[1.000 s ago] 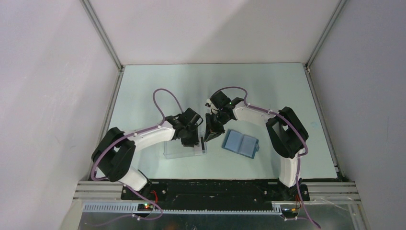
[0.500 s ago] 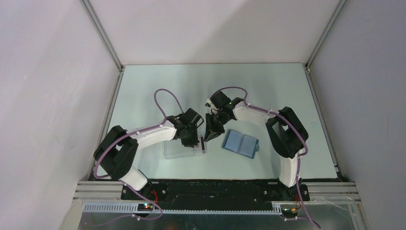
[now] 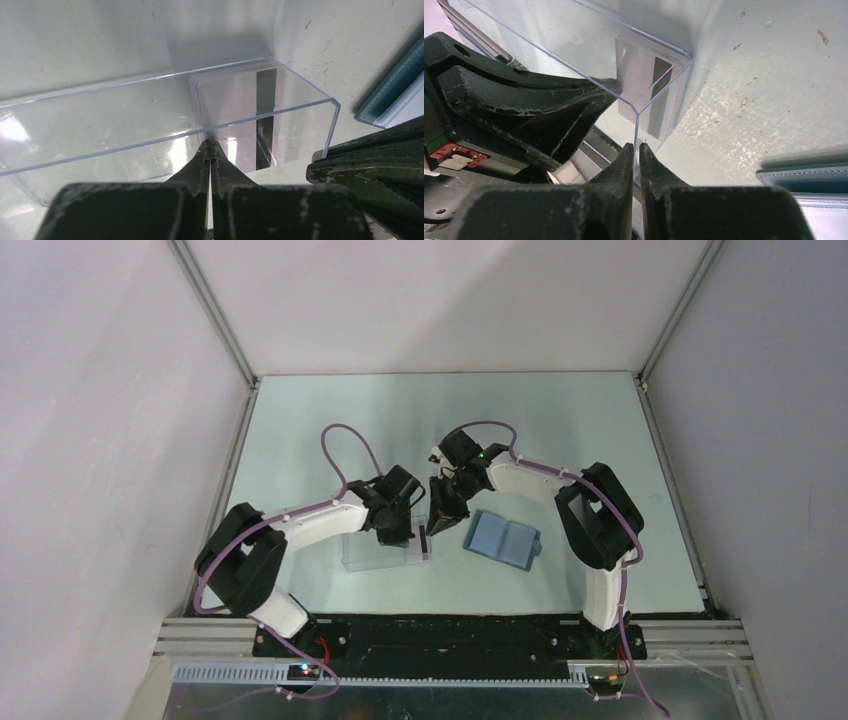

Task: Put the credit cards into the card holder
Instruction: Pick up the credit card from the storage box.

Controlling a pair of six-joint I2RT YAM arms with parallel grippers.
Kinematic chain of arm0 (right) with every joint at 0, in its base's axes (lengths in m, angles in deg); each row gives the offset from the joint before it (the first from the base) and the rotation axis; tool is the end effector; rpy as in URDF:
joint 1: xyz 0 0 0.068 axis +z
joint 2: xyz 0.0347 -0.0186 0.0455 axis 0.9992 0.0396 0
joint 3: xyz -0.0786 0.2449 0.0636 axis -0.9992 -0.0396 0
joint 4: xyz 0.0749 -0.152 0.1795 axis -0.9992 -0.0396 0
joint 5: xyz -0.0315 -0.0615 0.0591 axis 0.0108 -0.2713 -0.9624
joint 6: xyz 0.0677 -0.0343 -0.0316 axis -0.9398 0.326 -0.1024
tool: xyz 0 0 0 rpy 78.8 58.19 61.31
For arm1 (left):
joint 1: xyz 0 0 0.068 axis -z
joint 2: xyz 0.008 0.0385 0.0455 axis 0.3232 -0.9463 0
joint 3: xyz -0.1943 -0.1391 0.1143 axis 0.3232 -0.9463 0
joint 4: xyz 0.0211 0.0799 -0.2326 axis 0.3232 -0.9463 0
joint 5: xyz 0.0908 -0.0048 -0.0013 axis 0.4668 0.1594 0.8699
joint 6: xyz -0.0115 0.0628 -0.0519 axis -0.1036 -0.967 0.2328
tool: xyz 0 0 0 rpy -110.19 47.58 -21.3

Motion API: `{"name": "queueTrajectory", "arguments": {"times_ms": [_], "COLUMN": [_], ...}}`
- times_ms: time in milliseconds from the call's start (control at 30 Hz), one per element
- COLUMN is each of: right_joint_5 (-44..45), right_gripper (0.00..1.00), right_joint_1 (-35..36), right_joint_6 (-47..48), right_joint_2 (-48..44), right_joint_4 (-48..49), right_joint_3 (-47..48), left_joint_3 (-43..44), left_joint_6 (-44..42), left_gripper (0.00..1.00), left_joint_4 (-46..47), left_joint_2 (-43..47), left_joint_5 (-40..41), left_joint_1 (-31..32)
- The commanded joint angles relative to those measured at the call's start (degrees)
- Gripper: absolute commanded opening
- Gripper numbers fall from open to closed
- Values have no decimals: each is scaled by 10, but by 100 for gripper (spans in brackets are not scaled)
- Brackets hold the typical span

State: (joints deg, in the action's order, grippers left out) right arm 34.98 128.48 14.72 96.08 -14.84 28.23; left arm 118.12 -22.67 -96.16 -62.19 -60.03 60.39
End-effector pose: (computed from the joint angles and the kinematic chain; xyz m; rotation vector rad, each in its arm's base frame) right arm 0.2676 0.2819 0.1541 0.4196 -2.9133 -1.0532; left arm 0.2133 -0.1860 0.1402 -0.0819 2.8446 -0.3132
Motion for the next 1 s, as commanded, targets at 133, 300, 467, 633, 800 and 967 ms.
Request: {"name": "queueTrajectory", "arguments": {"times_ms": [133,300,467,633,800,967], "right_joint_5": [15,14,13,13,12,12], "right_gripper": [11,11,11,11,11,11], "right_joint_1": [9,9,8,9,9,9], "right_joint_6": [16,16,17,17,17,19], "right_joint_2": [25,25,26,25,25,25], "right_joint_4": [-22,-22,-22,-22,-24,-25], "right_joint_3": [0,0,0,0,0,0], "left_joint_3": [26,29,37,40,31,11], "left_joint_6": [2,0,-3,-3,2,9], "left_gripper": [2,7,9,10,32,46], "left_joint_4": [26,22,13,11,-3,-5], "left_joint_2": [23,29,25,18,20,36], "left_joint_5": [-2,3,9,11,29,33], "left_joint_1": [18,22,25,28,23,13]}}
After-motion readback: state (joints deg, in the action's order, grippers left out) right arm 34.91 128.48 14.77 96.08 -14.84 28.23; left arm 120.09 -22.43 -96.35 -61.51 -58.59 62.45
